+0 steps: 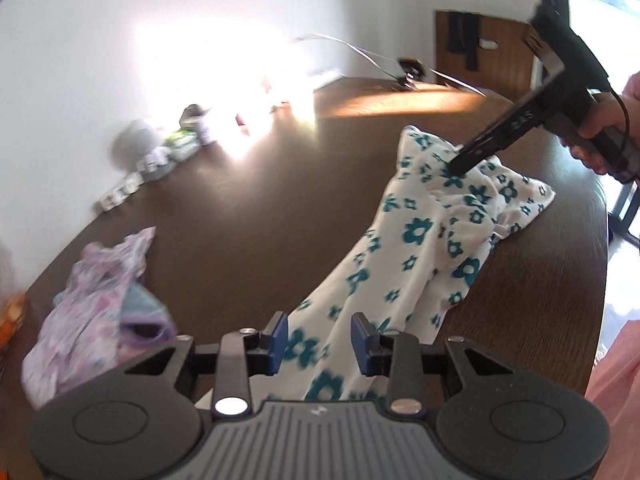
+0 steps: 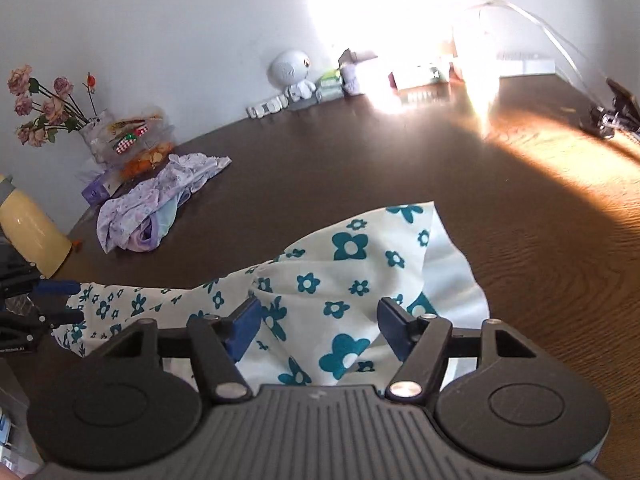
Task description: Fold clothes
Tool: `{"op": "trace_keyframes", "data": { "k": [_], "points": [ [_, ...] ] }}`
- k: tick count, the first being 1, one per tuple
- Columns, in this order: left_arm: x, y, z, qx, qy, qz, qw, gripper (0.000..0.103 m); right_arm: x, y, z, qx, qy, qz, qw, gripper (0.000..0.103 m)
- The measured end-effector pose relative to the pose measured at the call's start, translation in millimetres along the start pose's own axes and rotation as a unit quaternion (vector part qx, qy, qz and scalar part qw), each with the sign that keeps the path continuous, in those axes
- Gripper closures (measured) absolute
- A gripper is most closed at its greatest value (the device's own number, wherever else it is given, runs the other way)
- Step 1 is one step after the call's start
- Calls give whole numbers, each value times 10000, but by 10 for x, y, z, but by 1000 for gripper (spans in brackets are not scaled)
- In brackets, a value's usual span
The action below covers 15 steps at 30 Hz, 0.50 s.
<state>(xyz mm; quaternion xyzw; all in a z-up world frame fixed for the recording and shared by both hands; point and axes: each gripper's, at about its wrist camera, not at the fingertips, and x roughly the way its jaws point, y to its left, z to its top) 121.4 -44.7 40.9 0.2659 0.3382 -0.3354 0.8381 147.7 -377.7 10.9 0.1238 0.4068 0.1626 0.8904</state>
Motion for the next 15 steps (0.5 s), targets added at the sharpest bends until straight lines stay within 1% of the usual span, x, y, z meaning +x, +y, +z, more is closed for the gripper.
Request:
{"op": "trace_keyframes", "data": {
  "k": [2, 3, 4, 5, 6, 9, 10, 13, 15],
  "points": [
    [201, -39, 42, 104, 210, -80, 9997, 70, 143, 57, 17, -123, 225, 17, 9997, 57],
    [301, -58, 62, 156, 314, -119, 9993, 71, 199, 84, 16, -180, 317, 79, 9993, 78],
    [346, -60, 49, 119, 351, -163, 9992, 71, 191, 114, 16, -244, 279, 126, 9992, 99],
    [391, -62, 37, 83, 388, -206, 9990, 71, 164, 146, 16, -309, 204, 169, 9992, 101],
    [409, -66, 11, 51, 395, -246, 9989, 71, 137, 177, 15, -374, 130, 212, 9990, 101],
    [454, -78, -68, -32, 420, -356, 9985, 72, -167, 256, -20, -648, -376, 449, 9962, 101],
    [463, -81, -96, -51, 431, -387, 9983, 72, -227, 278, -97, -765, -449, 470, 9950, 101],
    [495, -88, -163, -91, 467, -451, 9979, 72, -365, 340, -381, -1133, -580, 480, 9907, 101],
    [507, -90, -186, -110, 473, -468, 9977, 72, -344, 320, -575, -1208, -494, 288, 9910, 101]
  ]
}}
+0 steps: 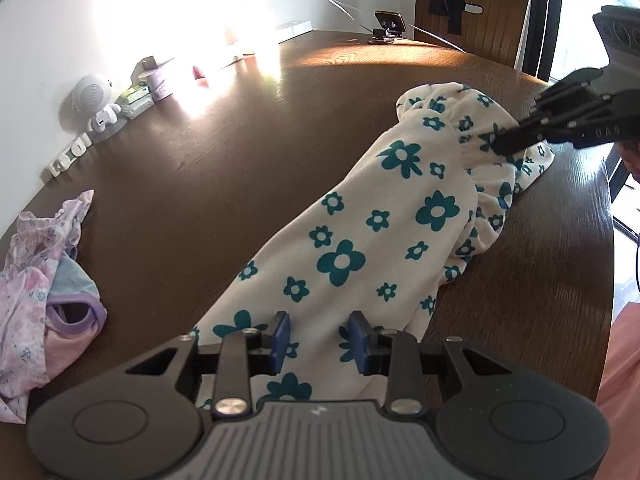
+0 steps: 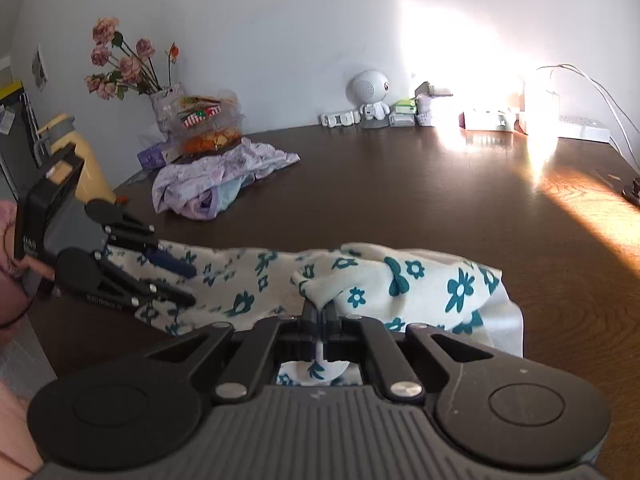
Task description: Fold clothes
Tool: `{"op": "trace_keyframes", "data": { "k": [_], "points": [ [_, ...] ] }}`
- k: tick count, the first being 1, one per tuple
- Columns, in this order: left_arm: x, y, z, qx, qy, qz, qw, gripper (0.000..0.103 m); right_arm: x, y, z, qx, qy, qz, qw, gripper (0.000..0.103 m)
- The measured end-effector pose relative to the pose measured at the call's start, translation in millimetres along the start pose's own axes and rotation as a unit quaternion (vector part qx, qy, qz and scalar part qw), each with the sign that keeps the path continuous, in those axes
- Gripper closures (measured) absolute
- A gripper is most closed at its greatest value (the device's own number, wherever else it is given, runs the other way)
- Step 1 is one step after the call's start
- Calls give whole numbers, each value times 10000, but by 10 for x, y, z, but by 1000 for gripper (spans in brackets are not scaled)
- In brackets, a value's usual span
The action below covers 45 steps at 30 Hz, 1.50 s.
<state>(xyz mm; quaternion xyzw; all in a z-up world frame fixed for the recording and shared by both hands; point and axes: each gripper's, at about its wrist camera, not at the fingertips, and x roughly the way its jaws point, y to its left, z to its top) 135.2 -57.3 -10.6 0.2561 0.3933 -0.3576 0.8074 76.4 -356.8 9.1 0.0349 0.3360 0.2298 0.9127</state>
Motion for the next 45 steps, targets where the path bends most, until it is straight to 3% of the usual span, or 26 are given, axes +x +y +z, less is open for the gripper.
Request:
{"op": "trace_keyframes", "data": {
  "k": [3, 5, 7, 11, 15, 17, 20, 23, 25, 29, 31, 34, 37, 39, 40, 41, 42, 44, 45],
  "points": [
    [-9, 11, -6, -53, -9, -11, 10000, 72, 18, -78, -183, 223, 182, -96, 9995, 98],
    [-18, 10, -19, -75, -5, -1, 10000, 72, -30, -106, -199, 306, 177, -106, 9993, 89],
    [-25, 9, -28, -102, -5, 1, 9999, 72, -102, -65, -167, 140, 127, -236, 9995, 60],
    [-18, 7, -33, -153, -15, 5, 9999, 72, -138, 268, -64, -800, 77, -378, 9961, 56],
    [-22, 9, -26, -165, -2, 8, 9999, 72, 15, 741, 19, -2293, 228, -351, 9725, 54],
    [-27, 3, -32, -148, -4, 11, 9999, 72, 186, 880, 21, -2978, 546, -489, 9518, 51],
    [-24, 11, -38, -195, -19, -4, 9998, 72, 450, 934, 44, -3547, 937, -673, 9278, 48],
    [-28, 19, -48, -234, -35, -23, 9997, 72, 610, 962, 90, -3694, 1221, -561, 9195, 54],
    [-29, 22, -46, -215, -31, -27, 9998, 72, 682, 1009, 89, -3881, 1376, -607, 9093, 98],
    [-28, 21, -46, -181, -23, -34, 9998, 72, 598, 1084, 125, -4342, 1097, -1067, 8877, 99],
    [-30, 19, -58, -184, -31, -34, 9998, 72, 567, 1131, 58, -4643, 1033, -1230, 8710, 99],
    [-44, 33, -75, -269, -57, -41, 9996, 72, 676, 1126, -153, -4792, 1442, -1159, 8580, 99],
    [-213, 83, -140, -436, -217, 47, 9988, 71, 697, 1080, -207, -4550, 1431, -1083, 8722, 98],
    [-384, 160, -218, -598, -366, 135, 9974, 70, 588, 1002, -67, -3960, 1295, -844, 9052, 88],
    [-482, 216, -269, -696, -443, 186, 9964, 70, 503, 947, 23, -3572, 1214, -655, 9238, 74],
    [-566, 282, -332, -784, -470, 310, 9953, 69, 420, 904, 103, -3257, 1056, -503, 9382, 68],
    [-636, 348, -396, -862, -464, 470, 9941, 69, 339, 865, 180, -2962, 878, -362, 9504, 62],
    [-706, 511, -521, -1059, -366, 782, 9906, 69, 177, 787, 334, -2359, 517, -80, 9704, 62],
    [-708, 582, -589, -1164, -281, 874, 9889, 70, 156, 774, 400, -2215, 337, -92, 9745, 59]
  ]
}}
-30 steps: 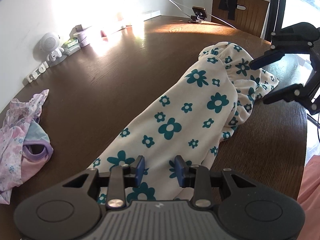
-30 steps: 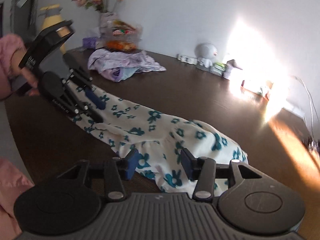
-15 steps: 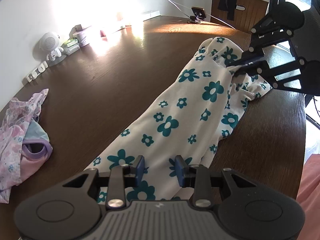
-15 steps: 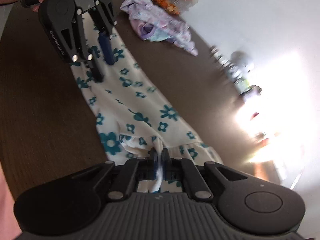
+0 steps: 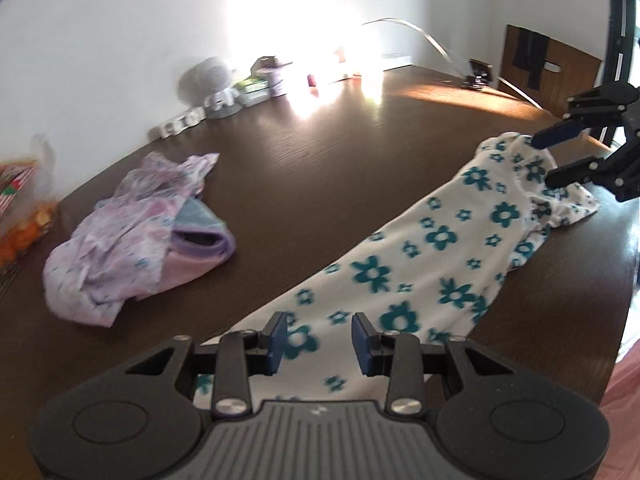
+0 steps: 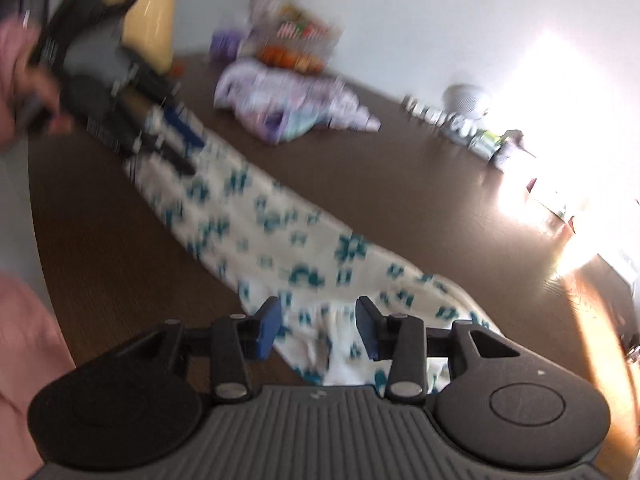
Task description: Fold clothes
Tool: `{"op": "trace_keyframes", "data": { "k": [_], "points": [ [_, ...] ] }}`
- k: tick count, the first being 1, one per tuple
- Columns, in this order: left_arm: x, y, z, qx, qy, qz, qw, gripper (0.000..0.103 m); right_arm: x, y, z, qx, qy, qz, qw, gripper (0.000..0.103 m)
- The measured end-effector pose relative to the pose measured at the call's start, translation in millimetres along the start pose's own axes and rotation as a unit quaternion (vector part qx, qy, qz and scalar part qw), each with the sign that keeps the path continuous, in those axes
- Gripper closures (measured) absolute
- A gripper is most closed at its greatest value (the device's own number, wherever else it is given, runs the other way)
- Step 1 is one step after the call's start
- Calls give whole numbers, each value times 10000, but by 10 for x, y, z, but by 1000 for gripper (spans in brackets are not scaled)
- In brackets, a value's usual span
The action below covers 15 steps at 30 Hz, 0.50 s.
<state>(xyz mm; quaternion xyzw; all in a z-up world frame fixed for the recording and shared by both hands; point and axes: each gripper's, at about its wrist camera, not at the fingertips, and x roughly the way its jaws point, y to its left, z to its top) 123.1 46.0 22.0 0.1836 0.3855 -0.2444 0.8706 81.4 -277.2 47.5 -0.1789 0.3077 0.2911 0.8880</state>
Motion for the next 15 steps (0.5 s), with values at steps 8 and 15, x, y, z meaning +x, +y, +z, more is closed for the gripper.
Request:
{"op": "trace_keyframes", "data": {
  "k": [8, 15],
  "points": [
    [40, 419, -399, -588, 169, 163, 9980, 73, 628, -179, 57, 540, 205, -552, 9968, 57],
    [16, 608, -565, -915, 35, 32, 9958, 70, 625, -415, -310, 1219, 266, -588, 9904, 57]
  ]
}}
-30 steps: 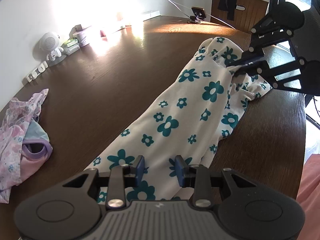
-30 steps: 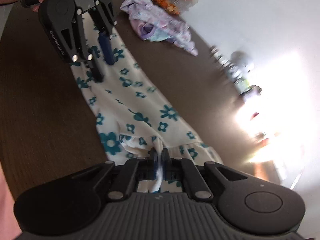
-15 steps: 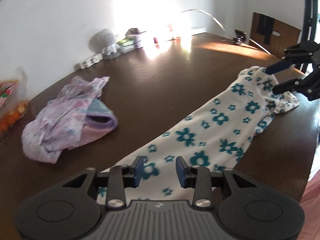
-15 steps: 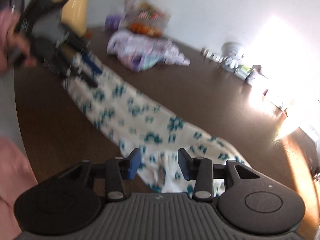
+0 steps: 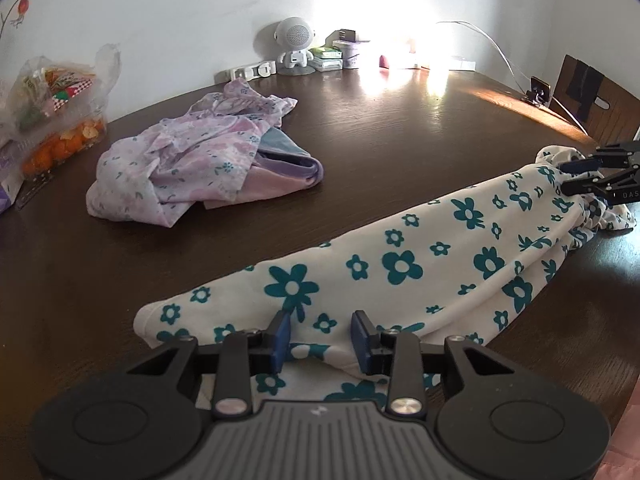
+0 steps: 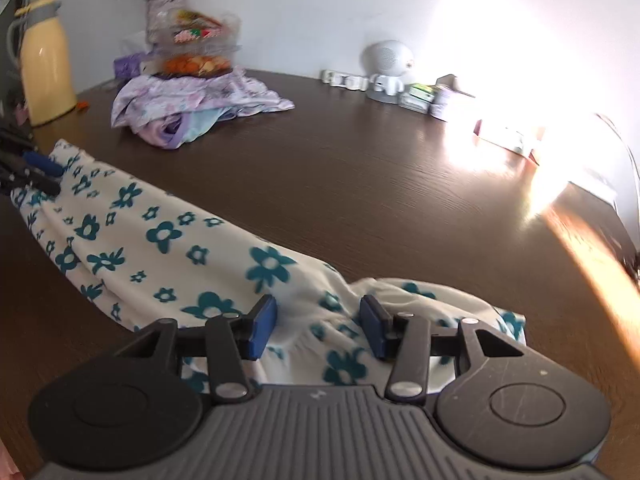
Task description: Fold clothes
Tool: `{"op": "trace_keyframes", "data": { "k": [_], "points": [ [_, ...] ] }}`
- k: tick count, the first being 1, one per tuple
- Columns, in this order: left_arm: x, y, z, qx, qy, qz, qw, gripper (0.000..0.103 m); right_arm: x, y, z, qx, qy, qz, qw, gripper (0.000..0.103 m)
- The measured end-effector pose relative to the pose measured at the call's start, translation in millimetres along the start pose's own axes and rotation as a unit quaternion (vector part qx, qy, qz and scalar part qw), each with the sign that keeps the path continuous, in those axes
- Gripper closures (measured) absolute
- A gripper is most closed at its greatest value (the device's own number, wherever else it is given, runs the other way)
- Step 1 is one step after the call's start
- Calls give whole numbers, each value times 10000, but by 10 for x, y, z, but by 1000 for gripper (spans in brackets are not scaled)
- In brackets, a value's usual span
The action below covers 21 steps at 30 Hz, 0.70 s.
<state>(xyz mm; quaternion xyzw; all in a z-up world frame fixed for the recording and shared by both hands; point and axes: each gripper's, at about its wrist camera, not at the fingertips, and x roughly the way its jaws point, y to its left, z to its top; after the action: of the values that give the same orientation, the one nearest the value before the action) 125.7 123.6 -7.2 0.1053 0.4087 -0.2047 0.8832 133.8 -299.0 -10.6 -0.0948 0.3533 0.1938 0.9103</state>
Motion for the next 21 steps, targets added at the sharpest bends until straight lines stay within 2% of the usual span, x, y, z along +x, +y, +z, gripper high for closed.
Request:
{"op": "trace_keyframes", "data": {
  "k": [3, 5, 9, 11, 12, 13, 15, 16, 18, 21],
  "points": [
    [19, 35, -58, -66, -63, -32, 10000, 70, -10, -85, -101, 165, 4, 61, 9998, 56],
    [20, 12, -79, -59, -119, 28, 9999, 70, 3, -55, -141, 60, -35, 24, 10000, 55],
    [-6, -94, 15, 99, 18, 269, 9996, 69, 16, 29, -163, -123, -106, -92, 9998, 50],
    [-49, -188, 99, 263, 78, 484, 9984, 61, -41, 21, -141, -52, -121, -62, 9999, 50],
    [-90, -246, 138, 368, 2, 546, 9978, 52, -96, 0, -119, 64, -139, -22, 9999, 49],
    [-140, -322, 189, 480, -101, 519, 9974, 44, -184, -22, -106, 205, -231, 20, 9995, 45],
    [-222, -494, 291, 712, -302, 439, 9960, 36, -403, -76, -109, 428, -474, 49, 9979, 35],
    [-241, -597, 345, 838, -397, 363, 9950, 35, -493, -106, -123, 478, -549, 0, 9974, 31],
    [-223, -819, 458, 1066, -533, 169, 9927, 35, -672, -166, -150, 577, -697, -96, 9959, 30],
    [-95, -1235, 645, 1417, -650, -211, 9875, 36, -723, -328, -226, 833, -609, -393, 9939, 30]
  ]
}}
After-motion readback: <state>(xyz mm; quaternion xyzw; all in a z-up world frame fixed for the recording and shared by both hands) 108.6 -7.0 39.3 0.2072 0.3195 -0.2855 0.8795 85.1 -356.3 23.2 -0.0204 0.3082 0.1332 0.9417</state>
